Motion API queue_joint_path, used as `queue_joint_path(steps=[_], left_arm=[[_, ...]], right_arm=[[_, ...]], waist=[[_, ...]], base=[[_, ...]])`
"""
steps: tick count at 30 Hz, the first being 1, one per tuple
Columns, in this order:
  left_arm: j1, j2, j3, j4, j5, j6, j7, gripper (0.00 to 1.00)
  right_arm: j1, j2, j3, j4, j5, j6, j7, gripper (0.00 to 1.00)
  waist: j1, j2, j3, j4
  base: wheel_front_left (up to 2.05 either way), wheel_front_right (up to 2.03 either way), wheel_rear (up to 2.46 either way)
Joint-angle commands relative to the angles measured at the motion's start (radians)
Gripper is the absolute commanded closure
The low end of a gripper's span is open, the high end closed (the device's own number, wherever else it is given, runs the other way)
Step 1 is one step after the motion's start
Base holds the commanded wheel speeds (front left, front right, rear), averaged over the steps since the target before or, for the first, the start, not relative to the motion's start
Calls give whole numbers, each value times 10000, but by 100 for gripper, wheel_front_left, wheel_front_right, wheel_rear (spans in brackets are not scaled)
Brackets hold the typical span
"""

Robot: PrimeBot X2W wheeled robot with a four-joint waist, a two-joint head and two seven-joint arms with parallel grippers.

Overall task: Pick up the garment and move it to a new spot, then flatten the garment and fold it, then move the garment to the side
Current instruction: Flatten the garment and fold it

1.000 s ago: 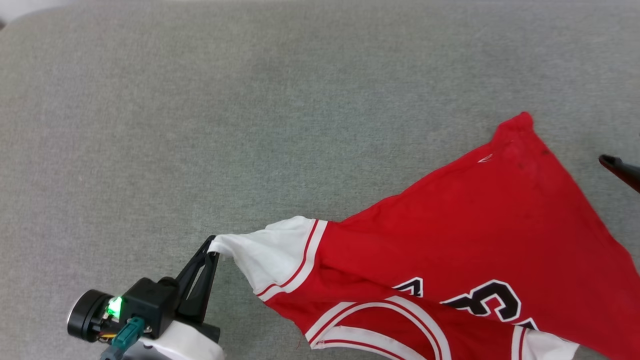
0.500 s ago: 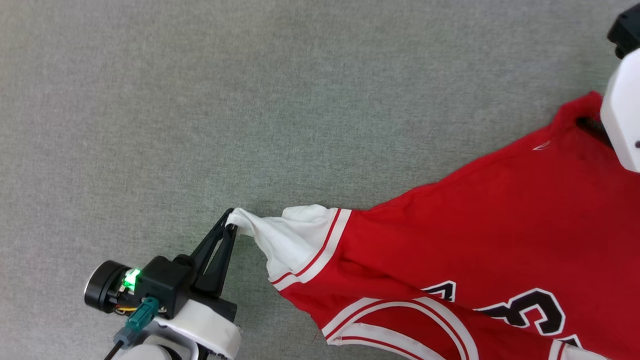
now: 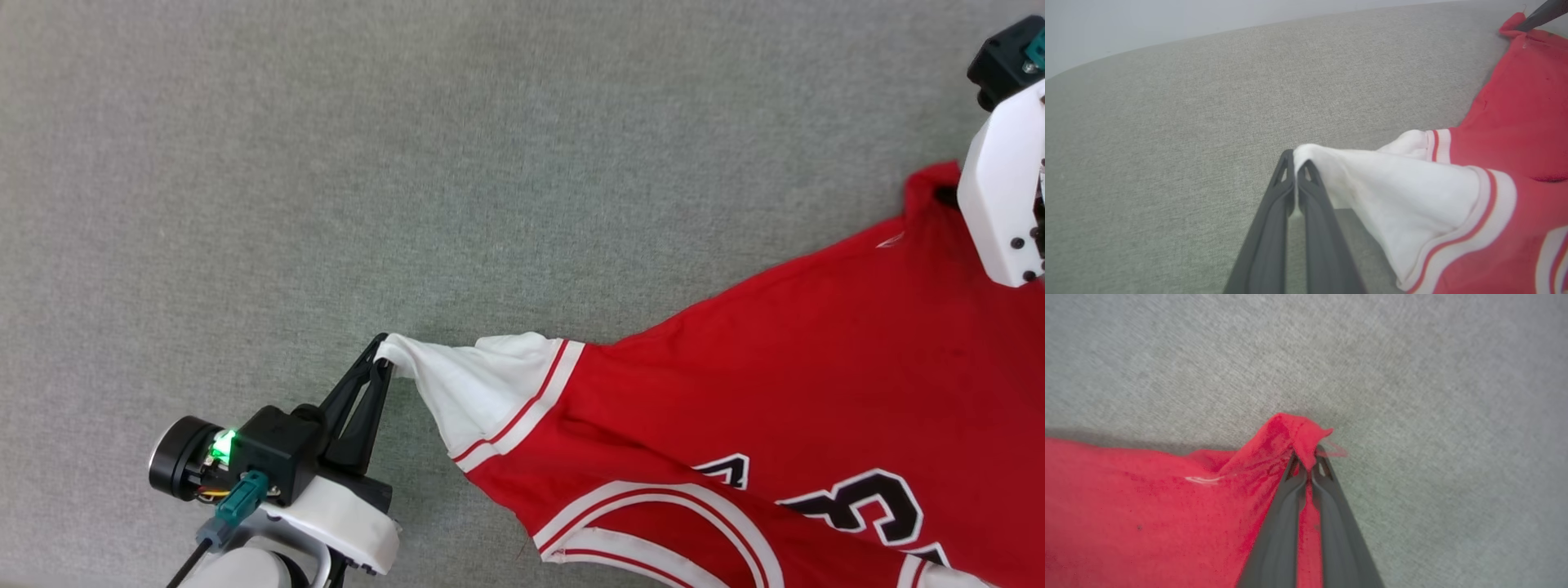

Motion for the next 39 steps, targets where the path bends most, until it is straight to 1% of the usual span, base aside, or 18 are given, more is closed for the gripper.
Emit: queue_joint_path(steps=[1, 3, 4, 7, 10, 15, 18, 19, 24, 28, 32, 33, 34, 39], left_arm=[[122, -24, 40, 85, -26, -49, -91, 100], [124, 47, 53, 158, 14, -92, -104, 100], [-77, 196, 165, 287, 33, -143, -129, 100], [-378, 356, 327, 296, 68, -231, -82, 100], [-825, 564, 456, 226, 133, -358, 62, 100], [-2115, 784, 759, 195, 327, -745, 418, 100], [-3145, 690, 980, 332, 431, -1017, 598, 100], [-3525, 570, 1037, 388, 401, -1138, 638, 100], [-5595, 150, 1192, 1032, 512, -1939, 911, 100], [-7480, -176, 1294, 1708, 660, -2598, 1196, 100], [-9208, -516, 1415, 2515, 713, -3147, 1402, 100], [-9647, -574, 1432, 2744, 787, -3265, 1431, 100], [-9647, -574, 1432, 2744, 787, -3265, 1431, 100], [-11620, -908, 1373, 3985, 1125, -3881, 1607, 100]], right_arm=[[58, 57, 61, -114, 137, -4, -467, 100], [36, -54, 150, -275, 256, -4, -847, 100], [31, -237, 232, -508, 463, -5, -1373, 100], [-44, -350, 217, -779, 623, -4, -1937, 100], [-223, -485, 146, -1004, 678, -5, -2632, 100], [-586, -524, -85, -1289, 588, -5, -3729, 100], [-888, -451, -296, -1327, 477, -5, -4488, 100], [-973, -404, -372, -1294, 427, -5, -4701, 100], [-1689, -161, -886, -1109, 133, -5, -5543, 100], [-2488, 114, -1073, -908, -464, -4, -5960, 100], [-3500, 490, -1305, -514, -1186, -5, -6322, 100], [-3768, 616, -1369, -371, -1391, -5, -6400, 100], [-3768, 616, -1369, -371, -1391, -5, -6400, 100], [-5182, 1254, -1713, 555, -2251, -5, -6628, 100]], waist=[[-1, 0, -398, -144], [-1, 0, -726, -246], [-1, 0, -1215, -411], [-1, 0, -1652, -604], [-1, 0, -1971, -788], [-1, 0, -2197, -1065], [-1, 0, -2152, -1199], [-1, 0, -2112, -1233], [-1, 0, -1701, -1389], [-1, 0, -1227, -1500], [-1, 0, -779, -1593], [-1, 0, -673, -1609], [-1, 0, -673, -1609], [-1, 0, -177, -1659]], base=[[0, 0, 0], [0, 0, 0], [0, 0, 0], [0, 0, 0], [0, 0, 0], [0, 0, 0], [0, 0, 0], [0, 0, 0], [0, 0, 0], [0, 0, 0], [0, 0, 0], [0, 0, 0], [0, 0, 0], [0, 0, 0]])
